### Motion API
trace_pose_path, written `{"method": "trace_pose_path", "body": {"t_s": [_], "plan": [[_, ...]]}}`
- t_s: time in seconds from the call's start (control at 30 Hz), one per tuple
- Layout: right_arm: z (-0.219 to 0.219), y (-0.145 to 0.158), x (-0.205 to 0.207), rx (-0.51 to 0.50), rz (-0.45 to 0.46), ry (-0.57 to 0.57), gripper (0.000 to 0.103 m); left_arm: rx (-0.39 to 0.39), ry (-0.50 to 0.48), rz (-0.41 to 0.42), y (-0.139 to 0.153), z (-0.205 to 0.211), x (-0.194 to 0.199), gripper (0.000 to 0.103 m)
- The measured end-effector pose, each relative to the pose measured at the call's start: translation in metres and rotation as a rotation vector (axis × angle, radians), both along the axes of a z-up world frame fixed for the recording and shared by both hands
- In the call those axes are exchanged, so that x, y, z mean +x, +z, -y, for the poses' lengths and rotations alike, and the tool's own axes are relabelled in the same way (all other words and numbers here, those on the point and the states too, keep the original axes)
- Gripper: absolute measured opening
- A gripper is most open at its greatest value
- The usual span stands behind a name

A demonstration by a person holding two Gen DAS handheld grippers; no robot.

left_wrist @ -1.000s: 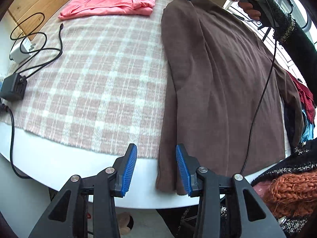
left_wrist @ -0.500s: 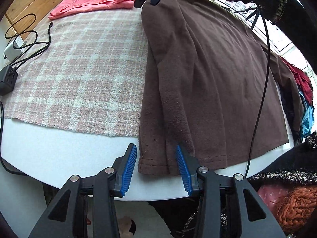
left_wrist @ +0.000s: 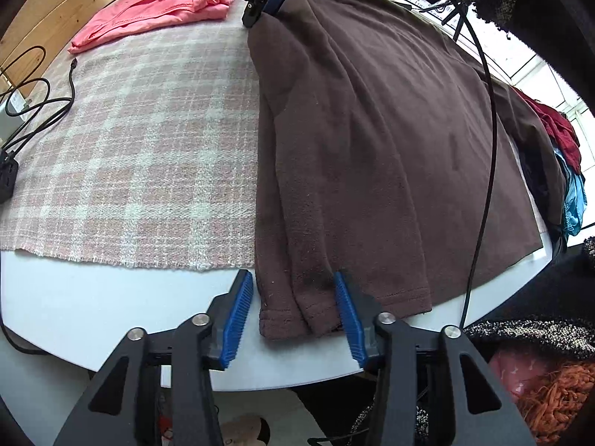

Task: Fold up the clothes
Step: 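Grasp the hoodie side edge with the left tool, fold it inward, release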

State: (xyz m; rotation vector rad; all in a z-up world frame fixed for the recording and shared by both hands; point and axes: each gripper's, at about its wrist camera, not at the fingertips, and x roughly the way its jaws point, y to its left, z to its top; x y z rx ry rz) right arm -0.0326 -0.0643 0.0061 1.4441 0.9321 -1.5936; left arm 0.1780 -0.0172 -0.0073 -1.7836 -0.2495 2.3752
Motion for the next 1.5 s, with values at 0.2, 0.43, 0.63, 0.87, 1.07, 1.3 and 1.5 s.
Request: {"method": "trace_pose_path", "body": {"t_s": [0.2,0.43,0.63,0.87,1.07,1.3,1.5], "plan": [[-0.037,0.017,-0.025,-0.164,0.121,-0.106,0.008,-0.024,-0.064,-0.085,0.022,-0.014,0.004,0.006],[-0.117,0.07,-0.053,-0.389,0.17,-0.247,0.008,-0.029,-0.163,-0.2,0.068,-0.056,0.003,0.006],[-0.182,0.074,-0.064,-0.46,0.165,-0.405,0.007,-0.009,-0.3,-0.211,0.077,-0.108,-0.002,0.006],[-0.237,0.021,-0.077,-0.317,0.161,-0.515,0.011,0.002,-0.439,-0.105,0.05,-0.164,-0.011,0.012],[-0.26,0.044,-0.079,-0.296,0.101,-0.473,0.024,0.003,-0.398,-0.077,0.064,-0.136,0.014,0.019],[-0.229,0.099,-0.091,-0.483,0.015,-0.392,0.024,-0.037,-0.292,-0.12,0.069,-0.102,-0.017,0.016],[-0.181,0.101,-0.132,-0.497,-0.023,-0.384,0.042,-0.023,-0.381,-0.066,0.033,-0.128,-0.06,0.017]]}}
